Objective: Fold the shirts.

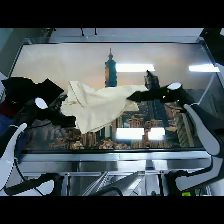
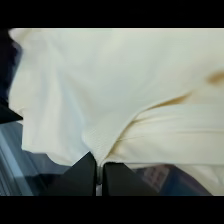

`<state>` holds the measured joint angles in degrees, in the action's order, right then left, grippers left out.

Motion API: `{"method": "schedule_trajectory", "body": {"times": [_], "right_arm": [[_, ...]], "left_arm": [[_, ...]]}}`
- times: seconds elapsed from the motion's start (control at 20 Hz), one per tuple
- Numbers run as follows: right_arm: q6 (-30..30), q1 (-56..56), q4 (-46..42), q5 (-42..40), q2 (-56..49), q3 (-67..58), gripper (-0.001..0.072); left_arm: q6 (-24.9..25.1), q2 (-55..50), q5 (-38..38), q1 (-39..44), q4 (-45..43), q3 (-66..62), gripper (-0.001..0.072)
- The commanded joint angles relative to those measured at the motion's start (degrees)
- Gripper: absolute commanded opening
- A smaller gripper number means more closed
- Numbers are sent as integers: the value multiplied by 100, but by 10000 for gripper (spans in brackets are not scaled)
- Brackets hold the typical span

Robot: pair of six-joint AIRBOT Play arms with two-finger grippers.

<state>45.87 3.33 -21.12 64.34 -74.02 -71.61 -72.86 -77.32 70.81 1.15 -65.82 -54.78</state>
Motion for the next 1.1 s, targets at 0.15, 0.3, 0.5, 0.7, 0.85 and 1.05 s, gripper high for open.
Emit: {"method": "schedule_trajectory", "body": {"times": [0.15, 0.3, 0.5, 0.7, 0.85, 1.05], "right_arm": [[577, -1088, 61, 280, 1926, -1784, 23], [579, -1410, -31, 203, 2859, -1904, 23], [817, -1438, -1447, -264, 3268, -1904, 23], [1585, -1436, -2496, 175, 2050, -1746, 23], [1674, -1425, -2579, 444, 643, -1460, 24], [1652, -1478, -2288, -195, -957, -1473, 544]], "left_arm": [[-4, 1419, 1703, -586, -310, -2295, 13], [52, 2105, 1873, -1025, -306, -3123, 14], [251, 2527, 1576, -1617, -297, -3591, 14], [660, 1808, 1576, -1628, -304, -2750, 14], [879, 767, 933, -1596, -302, -2096, 15], [874, -815, -46, -1300, -315, -2568, 585]]}}
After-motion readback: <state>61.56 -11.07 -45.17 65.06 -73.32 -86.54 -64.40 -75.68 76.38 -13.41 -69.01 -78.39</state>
